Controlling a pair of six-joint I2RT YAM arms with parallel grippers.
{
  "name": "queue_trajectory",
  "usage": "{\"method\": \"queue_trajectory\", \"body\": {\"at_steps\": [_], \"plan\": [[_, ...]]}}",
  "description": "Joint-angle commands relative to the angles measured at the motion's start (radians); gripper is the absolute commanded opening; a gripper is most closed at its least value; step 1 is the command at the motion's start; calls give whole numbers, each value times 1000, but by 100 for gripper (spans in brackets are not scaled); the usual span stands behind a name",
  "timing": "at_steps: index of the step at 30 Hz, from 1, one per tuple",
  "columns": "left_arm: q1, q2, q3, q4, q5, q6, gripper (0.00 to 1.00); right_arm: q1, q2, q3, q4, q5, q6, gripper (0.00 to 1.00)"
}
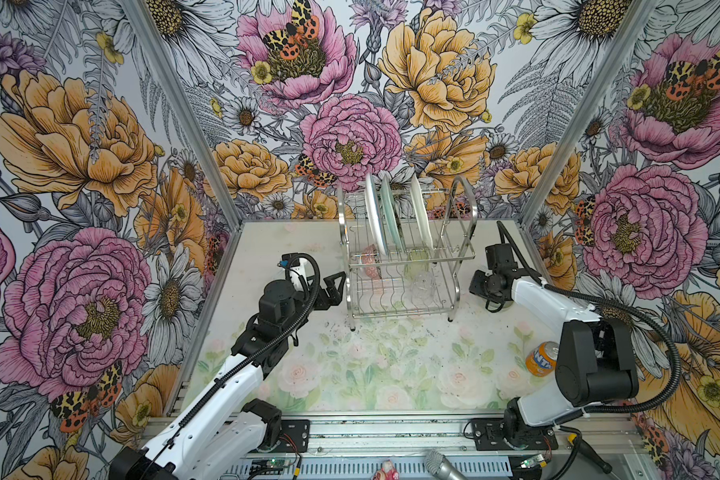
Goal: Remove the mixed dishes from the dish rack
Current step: 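Lower the pale green bowl onto the table beside the rack and release, then move the right gripper back over the rack toward the clear octagonal glass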
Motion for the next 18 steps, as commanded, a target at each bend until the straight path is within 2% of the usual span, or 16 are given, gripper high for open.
{"method": "queue_trajectory", "body": {"at_steps": [1, 8, 12, 15, 18], "plan": [[28, 22, 98, -96, -22, -37, 99, -6, -81, 11, 19, -48, -19, 49], [40, 61, 206, -270, -32, -77, 99, -6, -300, -131, 31, 9, -35, 66], [24, 30, 123, -226, -19, -88, 99, -7, -412, -214, 49, 46, -46, 84], [6, -30, 38, -174, -51, -104, 99, -6, -461, -213, 51, 29, -94, 98], [-6, -90, 7, -167, -73, -136, 99, -6, -511, -202, 50, -8, -120, 99]]}}
